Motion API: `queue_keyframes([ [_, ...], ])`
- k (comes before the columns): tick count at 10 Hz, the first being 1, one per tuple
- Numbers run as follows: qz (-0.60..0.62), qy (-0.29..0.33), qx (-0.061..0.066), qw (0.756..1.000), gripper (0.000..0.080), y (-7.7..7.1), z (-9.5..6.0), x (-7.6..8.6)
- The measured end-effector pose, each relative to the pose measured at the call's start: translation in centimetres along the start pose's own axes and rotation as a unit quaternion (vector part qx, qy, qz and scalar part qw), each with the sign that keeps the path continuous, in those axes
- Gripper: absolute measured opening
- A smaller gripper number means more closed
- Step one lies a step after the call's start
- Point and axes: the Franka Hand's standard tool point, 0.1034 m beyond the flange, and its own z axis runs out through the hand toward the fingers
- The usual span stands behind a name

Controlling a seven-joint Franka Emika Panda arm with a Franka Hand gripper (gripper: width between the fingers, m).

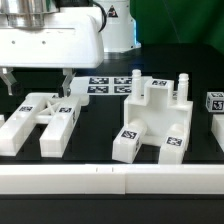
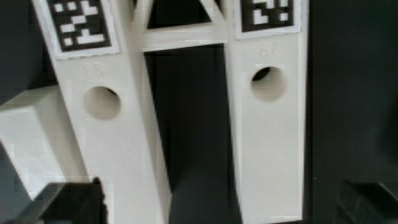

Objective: Assemble chair

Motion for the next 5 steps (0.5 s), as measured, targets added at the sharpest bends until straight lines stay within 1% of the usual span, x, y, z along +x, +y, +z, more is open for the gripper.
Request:
queue_keyframes([
  [2, -0.008, 0.000, -0.001, 1.000, 0.0649, -0.70, 0.76, 1.43],
  [3, -0.011, -0.001, -0.002, 1.000, 0.0649, -0.85, 1.23, 1.66],
  [5, -0.010, -0.002, -0.003, 1.000, 0.0649, -0.74, 1.28, 1.63],
])
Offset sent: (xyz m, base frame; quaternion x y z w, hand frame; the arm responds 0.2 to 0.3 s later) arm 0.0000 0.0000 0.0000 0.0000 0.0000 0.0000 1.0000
